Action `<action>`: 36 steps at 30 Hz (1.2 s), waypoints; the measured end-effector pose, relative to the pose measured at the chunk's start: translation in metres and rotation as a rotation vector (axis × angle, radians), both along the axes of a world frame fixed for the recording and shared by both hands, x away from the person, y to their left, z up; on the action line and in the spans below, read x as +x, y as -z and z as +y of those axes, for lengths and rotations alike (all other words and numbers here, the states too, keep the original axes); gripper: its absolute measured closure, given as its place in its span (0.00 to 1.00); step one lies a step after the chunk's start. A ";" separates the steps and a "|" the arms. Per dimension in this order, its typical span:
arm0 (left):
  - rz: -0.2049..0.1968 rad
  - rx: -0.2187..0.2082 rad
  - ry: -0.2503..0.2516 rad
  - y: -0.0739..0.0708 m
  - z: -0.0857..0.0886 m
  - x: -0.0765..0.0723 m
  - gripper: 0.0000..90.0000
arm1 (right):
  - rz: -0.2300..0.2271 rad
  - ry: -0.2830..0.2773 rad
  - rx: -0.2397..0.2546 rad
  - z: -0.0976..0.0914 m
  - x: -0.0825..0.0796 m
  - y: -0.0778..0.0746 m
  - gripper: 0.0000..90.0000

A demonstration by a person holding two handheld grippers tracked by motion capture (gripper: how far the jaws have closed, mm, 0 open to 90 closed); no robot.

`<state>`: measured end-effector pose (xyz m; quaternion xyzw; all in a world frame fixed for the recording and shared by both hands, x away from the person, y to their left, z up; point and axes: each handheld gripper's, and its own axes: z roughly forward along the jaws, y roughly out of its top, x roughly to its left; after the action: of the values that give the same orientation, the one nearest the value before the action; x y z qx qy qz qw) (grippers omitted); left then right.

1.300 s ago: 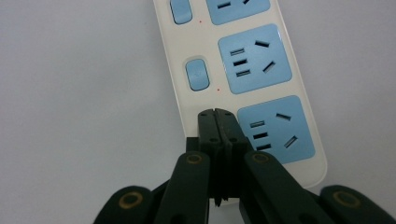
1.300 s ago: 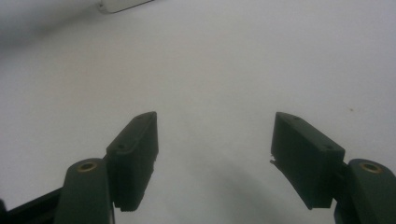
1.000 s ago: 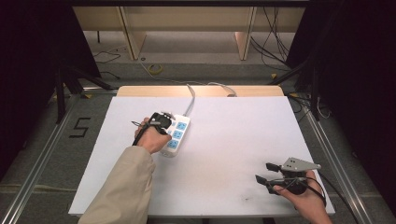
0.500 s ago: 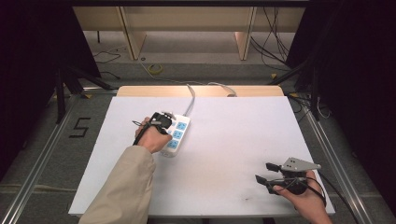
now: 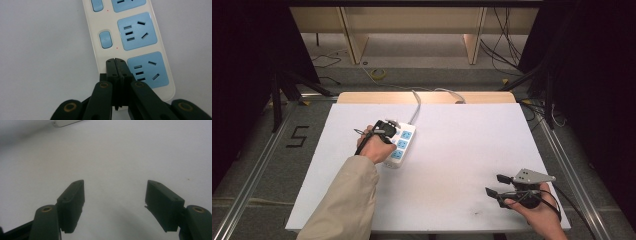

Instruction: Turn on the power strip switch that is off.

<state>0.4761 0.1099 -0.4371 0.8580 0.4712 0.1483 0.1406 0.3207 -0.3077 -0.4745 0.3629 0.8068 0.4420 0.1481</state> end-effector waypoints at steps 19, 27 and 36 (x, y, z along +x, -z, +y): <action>0.005 0.018 -0.001 0.000 -0.003 0.001 1.00 | 0.000 0.000 0.001 0.000 0.000 0.000 0.37; 0.001 0.033 0.003 0.001 -0.004 0.000 1.00 | 0.000 0.000 0.000 0.000 0.000 0.000 0.37; -0.006 0.034 0.007 0.001 -0.005 -0.001 1.00 | 0.000 0.000 -0.002 0.001 -0.001 0.000 0.37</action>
<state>0.4751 0.1047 -0.4385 0.8616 0.4650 0.1583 0.1280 0.3201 -0.3072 -0.4740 0.3628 0.8072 0.4412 0.1486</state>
